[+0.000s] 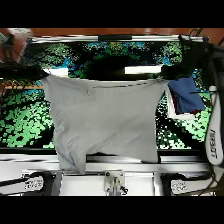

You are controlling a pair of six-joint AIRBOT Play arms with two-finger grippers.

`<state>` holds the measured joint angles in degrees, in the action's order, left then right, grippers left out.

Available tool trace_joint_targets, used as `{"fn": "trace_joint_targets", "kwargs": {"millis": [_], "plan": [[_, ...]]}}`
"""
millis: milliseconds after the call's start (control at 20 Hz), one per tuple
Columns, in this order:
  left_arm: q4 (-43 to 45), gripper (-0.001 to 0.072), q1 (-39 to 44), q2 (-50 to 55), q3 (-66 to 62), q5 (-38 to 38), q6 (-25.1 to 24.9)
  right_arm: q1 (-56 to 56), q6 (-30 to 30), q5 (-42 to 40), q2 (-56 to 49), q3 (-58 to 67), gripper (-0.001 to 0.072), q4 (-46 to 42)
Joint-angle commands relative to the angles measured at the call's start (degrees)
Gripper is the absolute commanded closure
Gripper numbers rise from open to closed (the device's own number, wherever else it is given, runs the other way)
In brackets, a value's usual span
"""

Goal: Fold the shirts.

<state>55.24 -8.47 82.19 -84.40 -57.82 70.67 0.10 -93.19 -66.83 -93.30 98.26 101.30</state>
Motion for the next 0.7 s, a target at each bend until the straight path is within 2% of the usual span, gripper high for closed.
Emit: {"fn": "trace_joint_targets", "kwargs": {"millis": [0, 200, 400, 550, 650], "plan": [[-3.06, 0.0677, 2.43, 9.14, 0.48, 14.14, -1.16, 0.02, 1.38, 13.79, -7.10, -0.24, 0.0643, 2.73], [-4.35, 0.0677, 3.45, 13.99, 0.13, 25.90, -1.14, 0.02, 1.75, 26.71, -9.66, -0.24, 0.0643, 2.80], [-9.51, 0.0677, 5.07, 16.46, -0.11, 35.04, -1.14, 0.02, 4.59, 34.07, -11.06, -0.24, 0.0644, 2.71], [-9.88, 0.0677, 6.34, 18.25, -0.17, 36.68, -1.14, 0.02, 7.43, 36.57, -11.87, -0.24, 0.0644, 2.73], [-9.88, 0.0678, 7.23, 20.44, -0.17, 34.84, -0.98, 0.15, 9.99, 34.67, -12.85, -0.24, 0.0644, 2.80]]}}
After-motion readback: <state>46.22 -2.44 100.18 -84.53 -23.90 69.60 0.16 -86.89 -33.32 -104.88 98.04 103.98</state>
